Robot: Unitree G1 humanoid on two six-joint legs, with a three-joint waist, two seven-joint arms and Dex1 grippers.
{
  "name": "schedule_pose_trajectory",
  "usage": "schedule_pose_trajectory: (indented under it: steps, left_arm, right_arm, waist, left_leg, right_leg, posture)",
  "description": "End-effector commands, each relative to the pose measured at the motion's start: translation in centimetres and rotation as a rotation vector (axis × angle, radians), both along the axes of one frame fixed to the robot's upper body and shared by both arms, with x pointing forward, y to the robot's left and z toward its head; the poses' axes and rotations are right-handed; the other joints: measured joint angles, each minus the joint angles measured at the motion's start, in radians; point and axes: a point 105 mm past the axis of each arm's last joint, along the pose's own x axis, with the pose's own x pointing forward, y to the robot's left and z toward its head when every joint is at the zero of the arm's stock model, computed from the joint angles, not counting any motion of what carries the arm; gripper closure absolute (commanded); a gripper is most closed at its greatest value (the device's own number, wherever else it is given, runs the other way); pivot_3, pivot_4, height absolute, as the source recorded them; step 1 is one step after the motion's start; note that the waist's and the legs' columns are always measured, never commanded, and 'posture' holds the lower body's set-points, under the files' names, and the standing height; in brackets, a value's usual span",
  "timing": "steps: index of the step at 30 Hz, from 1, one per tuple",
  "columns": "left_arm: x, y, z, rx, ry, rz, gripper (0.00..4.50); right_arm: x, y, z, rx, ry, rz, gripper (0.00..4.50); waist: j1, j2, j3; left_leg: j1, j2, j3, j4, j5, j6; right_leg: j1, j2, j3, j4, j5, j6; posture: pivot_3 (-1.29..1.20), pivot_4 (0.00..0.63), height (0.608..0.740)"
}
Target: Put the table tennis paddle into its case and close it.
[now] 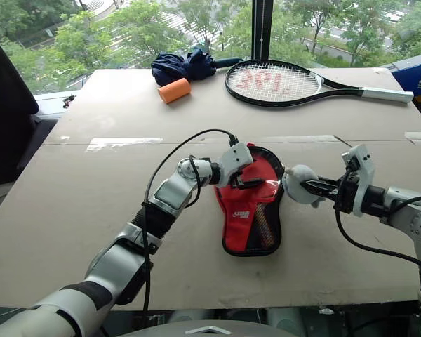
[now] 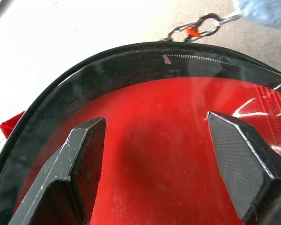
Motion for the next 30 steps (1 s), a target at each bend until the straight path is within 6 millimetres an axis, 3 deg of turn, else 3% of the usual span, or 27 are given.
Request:
schedule_pose_trajectory:
  steps: [1, 5, 13, 21, 28, 30]
  left_arm:
    - [-1.3, 1.9, -6.4, 0.159, 0.157, 0.050, 0.99]
    - [-1.1, 2.1, -6.5, 0.169, 0.153, 0.055, 0.99]
    - [-0.7, 2.3, -6.2, 0.157, 0.143, 0.070, 0.99]
    - [-0.5, 2.5, -5.9, 0.149, 0.133, 0.083, 0.99]
    - [-0.5, 2.6, -5.9, 0.148, 0.129, 0.089, 0.99]
    - [-0.4, 2.8, -5.8, 0.145, 0.123, 0.091, 0.99]
  right_arm:
    - [-0.9, -0.7, 0.9, -0.017, -0.019, 0.029, 4.49]
    - [-3.8, 0.3, 0.9, 0.011, 0.039, 0.161, 4.49]
    - [-12.0, 2.8, -1.1, -0.018, 0.312, 0.455, 4.49]
    - [-16.6, 1.5, -4.6, -0.202, 0.490, 0.598, 4.49]
    - [-12.3, 0.3, -4.3, -0.230, 0.288, 0.481, 4.49]
    - [-10.3, -0.5, -3.7, -0.236, 0.222, 0.419, 3.64]
  waist:
    - [0.001, 0.001, -0.001]
    - [0.003, 0.002, -0.002]
    - [0.014, -0.002, -0.005]
    - [0.015, -0.005, -0.007]
    - [0.013, -0.010, -0.008]
    - [0.011, -0.010, -0.009]
  left_leg:
    - [0.001, 0.000, 0.000, 0.000, 0.000, 0.000]
    - [0.005, 0.000, 0.000, -0.002, -0.001, 0.001]
    - [0.010, 0.000, -0.001, -0.006, -0.002, 0.004]
    - [0.011, 0.000, -0.001, -0.007, -0.003, 0.004]
    - [0.013, 0.000, -0.001, -0.009, -0.003, 0.004]
    - [0.013, 0.000, -0.002, -0.009, -0.003, 0.004]
  right_leg:
    - [0.001, 0.000, 0.000, -0.001, 0.000, 0.000]
    - [0.005, 0.000, 0.000, -0.002, 0.000, 0.000]
    - [0.012, 0.000, -0.001, -0.011, 0.000, 0.001]
    - [0.015, -0.002, -0.002, -0.013, -0.001, 0.003]
    - [0.017, -0.002, -0.003, -0.015, -0.001, 0.004]
    - [0.017, -0.002, -0.004, -0.015, -0.001, 0.004]
  posture:
    - [0.00, 0.150, 0.740]
    - [0.00, 0.150, 0.740]
    - [0.00, 0.150, 0.740]
    - [0.00, 0.150, 0.740]
    - [0.00, 0.150, 0.740]
    - [0.00, 0.150, 0.740]
